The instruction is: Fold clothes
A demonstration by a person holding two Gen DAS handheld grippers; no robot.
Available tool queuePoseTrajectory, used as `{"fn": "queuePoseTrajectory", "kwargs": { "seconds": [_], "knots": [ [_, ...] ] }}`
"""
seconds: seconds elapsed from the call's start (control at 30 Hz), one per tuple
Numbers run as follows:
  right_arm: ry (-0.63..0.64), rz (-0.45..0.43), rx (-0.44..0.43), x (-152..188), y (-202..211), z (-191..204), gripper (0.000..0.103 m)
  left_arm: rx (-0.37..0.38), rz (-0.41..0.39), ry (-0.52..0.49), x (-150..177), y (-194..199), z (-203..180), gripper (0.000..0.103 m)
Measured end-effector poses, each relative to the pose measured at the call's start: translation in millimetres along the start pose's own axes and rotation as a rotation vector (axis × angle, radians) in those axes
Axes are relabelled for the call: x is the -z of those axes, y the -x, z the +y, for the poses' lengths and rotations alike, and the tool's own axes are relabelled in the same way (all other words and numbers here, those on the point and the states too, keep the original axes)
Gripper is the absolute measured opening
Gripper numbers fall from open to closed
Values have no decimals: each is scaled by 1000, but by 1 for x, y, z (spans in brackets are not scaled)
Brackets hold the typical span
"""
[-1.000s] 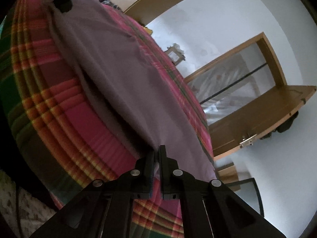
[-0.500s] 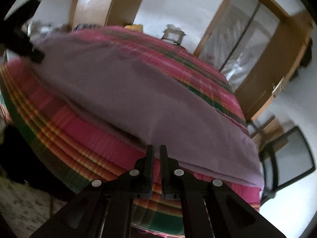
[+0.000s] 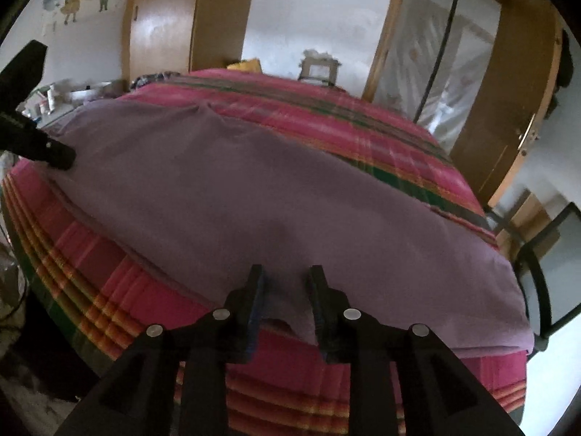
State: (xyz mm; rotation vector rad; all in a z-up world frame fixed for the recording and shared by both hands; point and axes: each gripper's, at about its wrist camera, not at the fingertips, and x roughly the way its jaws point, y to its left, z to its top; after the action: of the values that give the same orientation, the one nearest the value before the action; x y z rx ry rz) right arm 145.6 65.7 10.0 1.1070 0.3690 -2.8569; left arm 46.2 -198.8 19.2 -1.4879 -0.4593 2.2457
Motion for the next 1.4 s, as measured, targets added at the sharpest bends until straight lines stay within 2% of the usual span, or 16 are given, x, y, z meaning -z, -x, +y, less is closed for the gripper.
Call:
{"fn": "queuePoseTrajectory", "kwargs": {
  "seconds": [0.13,0.3,0.47,0.6,0.67,0.77,0.93,1.23,1.4],
  "knots": [
    [-1,22,23,5,3,1,29,12,-2,-6,1,0,2,23],
    [82,40,107,-2,3,17,31,41,-9,-1,8,7,10,23],
    [94,-53,34,-30,5,44,34,50,-30,11,13,19,22,23],
    [181,-68,-42,-45,-12,85,36,47,-55,33,18,29,35,23],
    [201,-49,-67,-45,-20,97,36,34,-66,53,19,34,44,23],
    [212,-10,-51,-40,-28,104,36,25,-85,84,22,44,61,23],
    [223,-36,-18,-52,-23,113,36,40,-175,168,28,72,92,23],
    [346,-142,-188,-86,-21,182,36,-23,-293,313,38,106,141,29],
    [422,-193,-333,-105,-19,228,38,-7,-320,360,38,113,151,29]
  ]
}}
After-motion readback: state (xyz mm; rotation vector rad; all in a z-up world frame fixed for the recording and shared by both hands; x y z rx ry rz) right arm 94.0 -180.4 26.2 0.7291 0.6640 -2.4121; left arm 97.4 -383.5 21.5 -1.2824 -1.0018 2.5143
